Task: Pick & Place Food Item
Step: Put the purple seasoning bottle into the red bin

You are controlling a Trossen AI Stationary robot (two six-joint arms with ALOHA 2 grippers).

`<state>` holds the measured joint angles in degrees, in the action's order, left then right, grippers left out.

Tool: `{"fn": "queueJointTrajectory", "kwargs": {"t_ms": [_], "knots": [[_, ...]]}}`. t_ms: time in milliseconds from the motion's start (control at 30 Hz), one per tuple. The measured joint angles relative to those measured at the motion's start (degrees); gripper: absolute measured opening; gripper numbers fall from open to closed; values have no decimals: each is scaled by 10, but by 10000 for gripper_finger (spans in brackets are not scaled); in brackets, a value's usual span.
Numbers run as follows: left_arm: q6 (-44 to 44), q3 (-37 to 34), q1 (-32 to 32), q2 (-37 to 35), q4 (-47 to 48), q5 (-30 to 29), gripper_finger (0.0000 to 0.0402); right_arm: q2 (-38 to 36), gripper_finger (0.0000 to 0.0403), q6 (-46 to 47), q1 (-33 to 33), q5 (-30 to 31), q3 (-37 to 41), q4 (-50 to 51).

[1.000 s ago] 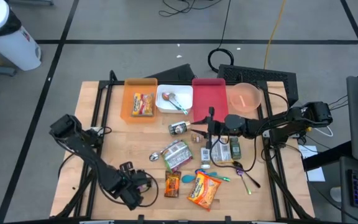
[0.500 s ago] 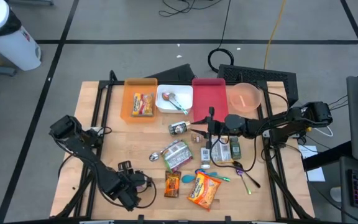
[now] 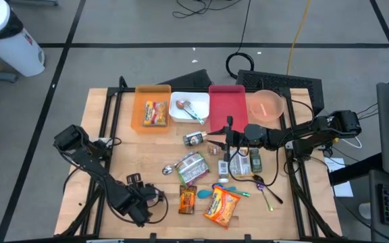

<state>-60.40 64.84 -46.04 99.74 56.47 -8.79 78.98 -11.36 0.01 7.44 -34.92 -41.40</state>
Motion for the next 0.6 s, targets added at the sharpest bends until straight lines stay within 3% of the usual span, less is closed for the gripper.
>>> {"fn": "queueJointTrajectory", "kwargs": {"t_ms": [600], "knots": [[13,-35,7,-2,-64,6,214,0,116,0,0,0,0,0]]}}
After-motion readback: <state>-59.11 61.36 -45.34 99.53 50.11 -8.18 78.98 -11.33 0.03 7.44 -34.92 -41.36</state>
